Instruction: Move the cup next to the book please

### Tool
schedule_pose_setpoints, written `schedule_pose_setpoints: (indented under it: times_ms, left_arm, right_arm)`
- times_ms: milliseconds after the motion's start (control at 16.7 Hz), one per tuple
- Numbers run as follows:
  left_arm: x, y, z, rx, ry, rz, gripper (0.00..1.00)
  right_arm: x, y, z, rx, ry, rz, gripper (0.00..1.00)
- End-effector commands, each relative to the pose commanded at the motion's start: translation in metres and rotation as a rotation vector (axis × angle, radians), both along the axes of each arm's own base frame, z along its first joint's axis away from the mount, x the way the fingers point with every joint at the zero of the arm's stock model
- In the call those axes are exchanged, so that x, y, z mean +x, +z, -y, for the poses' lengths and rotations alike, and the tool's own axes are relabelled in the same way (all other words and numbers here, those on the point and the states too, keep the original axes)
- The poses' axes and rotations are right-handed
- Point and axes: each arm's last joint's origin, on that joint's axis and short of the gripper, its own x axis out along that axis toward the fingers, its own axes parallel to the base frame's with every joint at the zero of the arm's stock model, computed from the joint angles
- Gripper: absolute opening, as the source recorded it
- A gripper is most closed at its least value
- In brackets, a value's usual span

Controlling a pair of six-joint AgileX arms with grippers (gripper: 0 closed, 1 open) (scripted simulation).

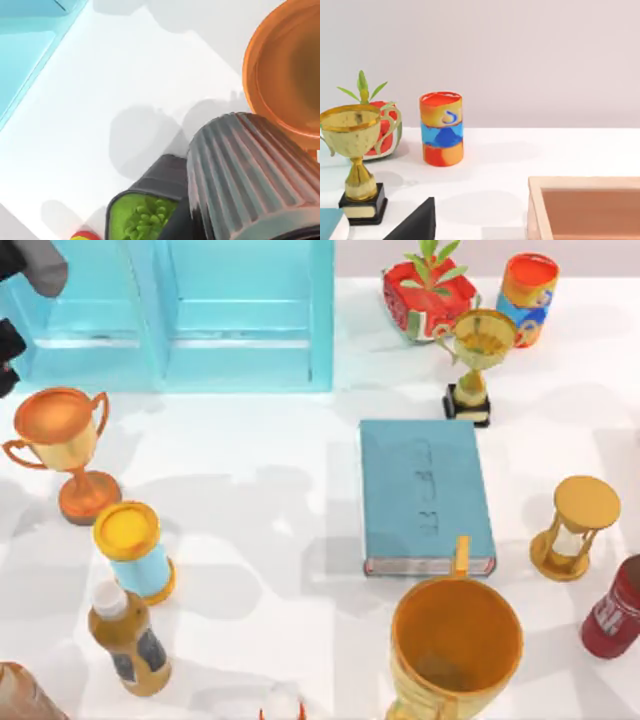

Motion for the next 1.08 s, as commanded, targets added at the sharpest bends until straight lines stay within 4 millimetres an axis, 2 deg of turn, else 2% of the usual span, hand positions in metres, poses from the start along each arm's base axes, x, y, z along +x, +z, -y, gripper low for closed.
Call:
schedule_pose_setpoints:
  times_ms: [120, 300, 480, 600, 720, 840, 1080]
  left_arm:
    - [0.014, 0.000, 0.043, -0.085, 0.154, 0.003, 0.00]
    - [0.024, -0.008, 0.107, -0.192, 0.386, -0.038, 0.00]
    - [0.022, -0.023, 0.163, -0.246, 0.593, -0.108, 0.00]
    - [0.017, -0.032, 0.193, -0.257, 0.702, -0.150, 0.00]
    - [0.010, -0.039, 0.216, -0.258, 0.785, -0.181, 0.00]
    - [0.004, -0.044, 0.232, -0.254, 0.840, -0.202, 0.00]
    - [0.000, -0.046, 0.241, -0.250, 0.877, -0.214, 0.00]
  right_arm:
    - [0.000, 0.000, 0.000, 0.000, 0.000, 0.000, 1.00]
    - [0.000, 0.000, 0.000, 0.000, 0.000, 0.000, 1.00]
    - [0.000, 0.000, 0.000, 0.000, 0.000, 0.000, 1.00]
    - [0.000, 0.000, 0.000, 0.000, 0.000, 0.000, 1.00]
    - [0.000, 0.000, 0.000, 0.000, 0.000, 0.000, 1.00]
    - [0.000, 0.000, 0.000, 0.000, 0.000, 0.000, 1.00]
    - [0.000, 0.000, 0.000, 0.000, 0.000, 0.000, 1.00]
